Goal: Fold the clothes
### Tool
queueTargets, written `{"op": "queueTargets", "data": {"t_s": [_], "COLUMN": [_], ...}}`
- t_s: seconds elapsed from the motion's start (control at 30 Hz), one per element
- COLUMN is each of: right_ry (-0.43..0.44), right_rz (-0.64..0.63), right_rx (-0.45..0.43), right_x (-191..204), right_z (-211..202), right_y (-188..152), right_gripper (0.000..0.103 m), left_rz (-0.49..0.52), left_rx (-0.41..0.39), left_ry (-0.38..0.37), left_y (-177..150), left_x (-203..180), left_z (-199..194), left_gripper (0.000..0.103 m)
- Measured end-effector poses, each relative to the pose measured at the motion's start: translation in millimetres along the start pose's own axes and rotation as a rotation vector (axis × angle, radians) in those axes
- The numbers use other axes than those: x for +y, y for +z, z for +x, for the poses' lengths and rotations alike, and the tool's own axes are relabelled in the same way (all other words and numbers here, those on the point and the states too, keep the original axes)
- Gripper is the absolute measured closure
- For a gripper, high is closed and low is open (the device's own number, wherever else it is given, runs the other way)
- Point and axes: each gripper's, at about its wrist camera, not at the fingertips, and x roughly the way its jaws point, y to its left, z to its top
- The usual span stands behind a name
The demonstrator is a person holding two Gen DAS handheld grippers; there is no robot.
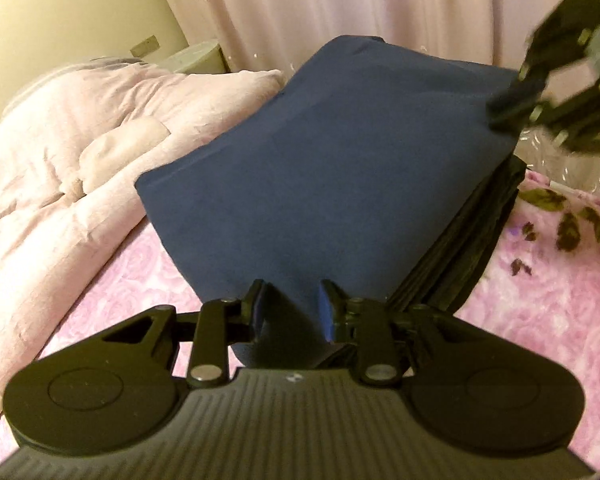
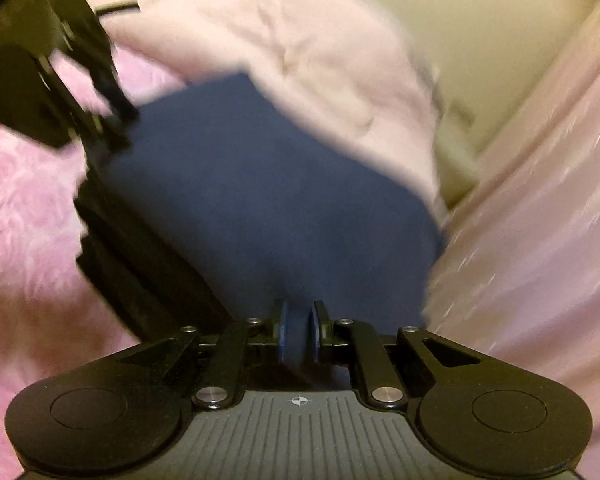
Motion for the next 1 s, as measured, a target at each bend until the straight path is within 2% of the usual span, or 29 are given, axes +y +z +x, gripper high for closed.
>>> {"op": "queueTargets", "data": {"t_s": [0.03, 0.13, 0.17, 0.2, 0.23, 0.3, 0.43, 0.5, 0.57, 0.6, 0.67, 0.73, 0.93, 1.0], "right_ry": [0.011, 0.003, 0.004, 0.007, 0.011, 0.018, 0.076, 0.108, 0.137, 0.144, 0.158, 0.169, 0.184, 0.17], "right_rz": [0.0, 0.016, 0.037, 0.056, 0.076, 0.116, 0.23, 0.295, 0.387, 0.426, 0.502, 0.546, 0.584, 0.581], "right_rx": [0.014, 0.001, -0.004, -0.012, -0.02, -0.036, 0.018, 0.046, 0.066, 0.071, 0.082, 0.081, 0.062, 0.055], "right_x": [-0.3, -1.4, -2.5, -3.3, -4.2, -6.0, 3.4, 7.2, 10.4, 8.8, 5.5, 2.6, -3.5, -2.5], "right_z": [7.5, -9.5, -17.2, -26.6, -36.0, -54.9, -83.9, -97.2, -111.3, -119.3, -135.3, -150.2, -189.3, -199.7], "right_y": [-5.2, -1.0, 0.1, -2.9, -5.9, -12.0, -30.9, -40.5, -47.7, -49.3, -52.5, -53.4, -44.3, -38.1], "right_gripper": [0.092, 0.09, 0.073, 0.037, 0.024, 0.023, 0.023, 0.023, 0.023, 0.023, 0.023, 0.023, 0.023, 0.023], "left_rz": [-0.001, -0.03, -0.062, -0.098, -0.131, -0.193, -0.314, -0.374, -0.435, -0.465, -0.526, -0.586, -0.764, -0.78], "left_rx": [0.002, 0.015, 0.023, 0.031, 0.04, 0.052, 0.073, 0.083, 0.093, 0.098, 0.108, 0.118, 0.118, 0.1], "left_ry": [0.007, 0.027, 0.033, 0.038, 0.045, 0.055, 0.066, 0.071, 0.076, 0.079, 0.084, 0.089, 0.095, 0.088], "left_y": [0.4, 1.3, -0.4, -2.9, -5.8, -11.9, -23.0, -28.5, -34.0, -36.8, -42.4, -47.9, -48.8, -46.4], "left_x": [-0.5, 0.6, 2.7, 4.2, 4.8, -0.6, -15.0, -22.2, -29.5, -33.1, -40.3, -47.5, -54.6, -57.1], "left_z": [-2.4, -10.0, -14.5, -19.2, -24.8, -40.1, -71.8, -87.7, -103.6, -111.5, -127.3, -143.2, -177.2, -187.5], "left_gripper": [0.08, 0.079, 0.077, 0.075, 0.071, 0.067, 0.058, 0.05, 0.037, 0.034, 0.012, 0.001, 0.001, 0.001]}}
